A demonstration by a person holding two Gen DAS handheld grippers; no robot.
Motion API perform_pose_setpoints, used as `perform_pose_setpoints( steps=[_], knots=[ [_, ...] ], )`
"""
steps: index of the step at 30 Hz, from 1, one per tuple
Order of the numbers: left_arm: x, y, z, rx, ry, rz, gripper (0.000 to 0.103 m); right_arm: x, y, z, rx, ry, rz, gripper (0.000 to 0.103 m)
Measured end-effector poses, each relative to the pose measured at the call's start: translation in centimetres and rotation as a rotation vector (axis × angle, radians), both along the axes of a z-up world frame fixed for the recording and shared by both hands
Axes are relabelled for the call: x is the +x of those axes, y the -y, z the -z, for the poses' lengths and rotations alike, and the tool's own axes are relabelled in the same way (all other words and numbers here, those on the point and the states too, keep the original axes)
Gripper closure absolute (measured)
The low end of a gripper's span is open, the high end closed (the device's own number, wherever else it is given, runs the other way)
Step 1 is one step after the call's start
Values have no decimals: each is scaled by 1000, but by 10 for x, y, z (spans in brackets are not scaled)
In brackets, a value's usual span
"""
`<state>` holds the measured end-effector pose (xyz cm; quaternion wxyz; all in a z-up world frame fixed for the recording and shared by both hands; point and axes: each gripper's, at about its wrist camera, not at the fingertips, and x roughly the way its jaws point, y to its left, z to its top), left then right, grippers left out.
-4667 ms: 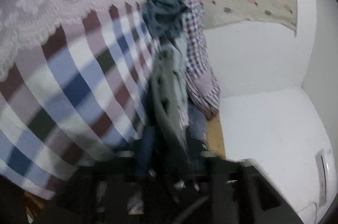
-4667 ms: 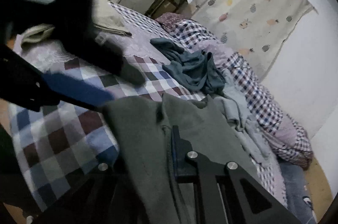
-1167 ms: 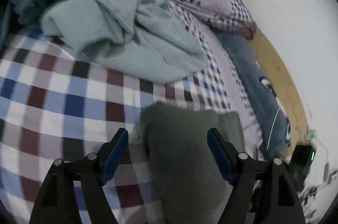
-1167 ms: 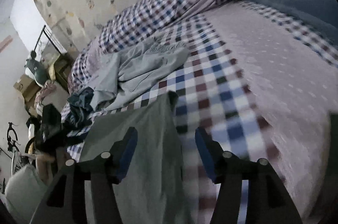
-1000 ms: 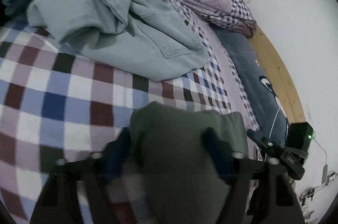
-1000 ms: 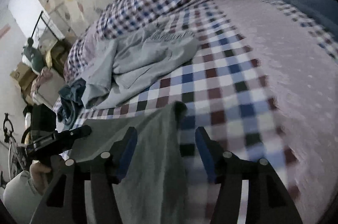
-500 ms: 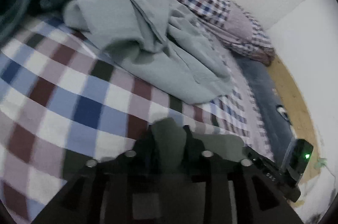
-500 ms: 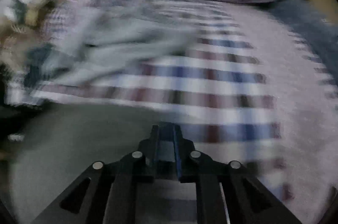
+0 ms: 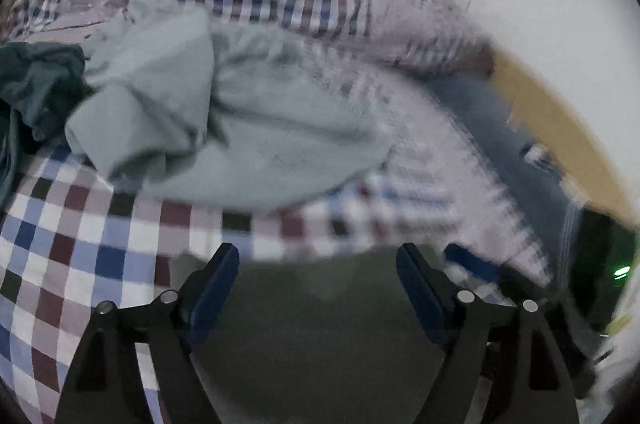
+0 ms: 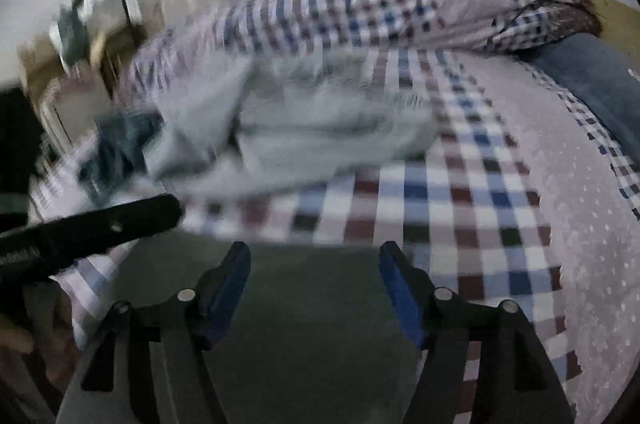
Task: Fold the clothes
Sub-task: 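Lower the dark green shirt onto the quilt with both grippers and release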
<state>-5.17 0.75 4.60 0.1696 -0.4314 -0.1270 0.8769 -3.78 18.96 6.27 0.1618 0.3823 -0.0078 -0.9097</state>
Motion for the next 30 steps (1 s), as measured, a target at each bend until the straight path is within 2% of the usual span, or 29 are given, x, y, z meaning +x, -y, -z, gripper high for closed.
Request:
perform_pose_setpoints(
  steps=[3, 5, 8, 22, 27, 30],
  knots=[
    [4, -9, 18, -87, 22, 16, 19, -3, 8, 25, 54, 52, 7, 27],
    [7, -15, 20, -135, -2, 27, 19, -4, 8, 31, 79, 60, 37, 15],
    [7, -15, 24, -140, -12, 27, 18, -4, 9, 36, 119, 59, 70, 10],
    [7, -16, 34, -135, -25, 30, 15, 1, 16, 35, 205, 19, 100, 8],
    [9, -12, 31, -101, -32, 43, 11, 17, 14, 25, 204, -12, 133, 8],
    [16, -14, 27, -113, -50, 44, 11, 29, 16, 20, 206, -33, 126, 8]
  ],
)
